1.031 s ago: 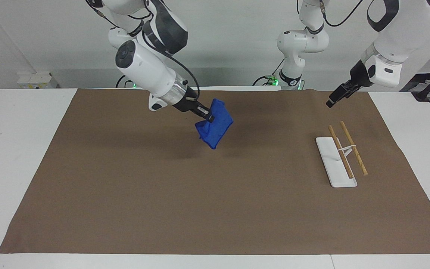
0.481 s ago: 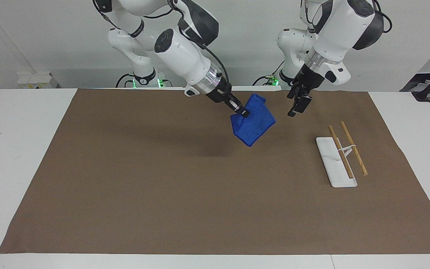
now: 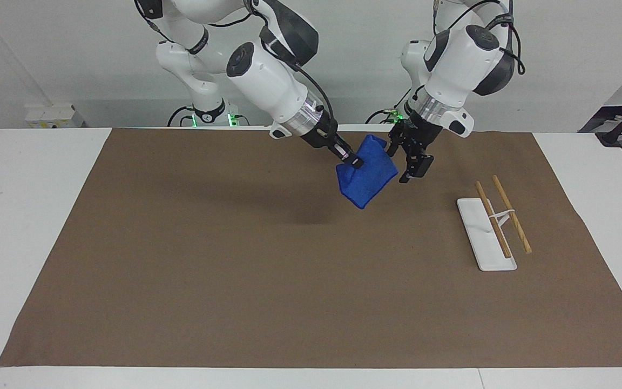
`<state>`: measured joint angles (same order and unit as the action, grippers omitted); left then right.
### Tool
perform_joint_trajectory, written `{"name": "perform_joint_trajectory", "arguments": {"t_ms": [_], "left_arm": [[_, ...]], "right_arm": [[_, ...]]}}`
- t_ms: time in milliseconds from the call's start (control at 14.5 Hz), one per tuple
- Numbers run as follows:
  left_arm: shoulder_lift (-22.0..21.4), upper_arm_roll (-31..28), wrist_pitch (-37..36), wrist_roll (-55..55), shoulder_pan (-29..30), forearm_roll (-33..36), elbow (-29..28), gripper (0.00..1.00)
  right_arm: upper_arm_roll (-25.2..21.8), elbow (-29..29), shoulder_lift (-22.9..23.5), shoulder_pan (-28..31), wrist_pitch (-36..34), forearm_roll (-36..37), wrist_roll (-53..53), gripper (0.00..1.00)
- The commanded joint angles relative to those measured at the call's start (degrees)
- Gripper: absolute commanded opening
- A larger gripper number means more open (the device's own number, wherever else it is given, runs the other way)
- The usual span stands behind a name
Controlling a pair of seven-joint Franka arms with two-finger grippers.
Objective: Right arm passes towel to left arm to hang
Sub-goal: 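Carry the towel toward the left gripper while the left gripper reaches it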
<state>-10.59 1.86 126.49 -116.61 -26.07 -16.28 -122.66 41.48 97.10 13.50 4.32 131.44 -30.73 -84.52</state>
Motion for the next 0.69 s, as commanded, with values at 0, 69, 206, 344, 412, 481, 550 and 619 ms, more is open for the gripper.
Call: {"name": "perform_joint_trajectory", "arguments": {"t_ms": [0, 69, 206, 344, 412, 481, 550, 619], "left_arm": [[-1.63, -0.72, 3.93, -1.86, -1.09, -2.87, -2.41, 0.90], [-1.54, -0.72, 4.81, -2.82, -1.09, -3.31, -2.58, 0.79], [-1.19, -0.72, 7.00, -3.09, -1.01, -3.40, -2.59, 0.57], [-0.93, -0.72, 8.77, -3.18, -1.00, -3.49, -2.76, 0.39], [-1.02, -0.72, 8.77, -3.18, -1.00, -3.49, -3.02, 0.28], [-1.02, -0.72, 8.77, -3.18, -0.92, -3.49, -3.11, 0.17], [-1.02, -0.81, 8.60, -3.18, -0.74, -3.49, -3.11, 0.09], [-1.02, -0.81, 8.42, -3.01, -0.57, -3.49, -3.11, 0.03]], "right_arm": [[1.05, -0.94, 0.82, 0.60, 0.40, -0.39, -0.82, 0.00], [1.05, -0.94, 0.82, 0.60, 0.40, -0.30, -0.82, 0.00], [1.05, -1.03, 0.82, 0.60, 0.40, -0.12, -0.82, 0.00], [1.05, -1.03, 0.91, 0.60, 0.40, -0.12, -0.64, 0.00], [1.05, -1.03, 0.91, 0.60, 0.40, -0.12, -0.64, 0.00], [1.05, -1.03, 0.91, 0.60, 0.40, -0.04, -0.56, 0.00], [1.05, -1.03, 0.91, 0.60, 0.31, -0.04, -0.47, 0.00], [1.05, -1.03, 0.91, 0.60, 0.22, 0.05, -0.38, 0.00]]}}
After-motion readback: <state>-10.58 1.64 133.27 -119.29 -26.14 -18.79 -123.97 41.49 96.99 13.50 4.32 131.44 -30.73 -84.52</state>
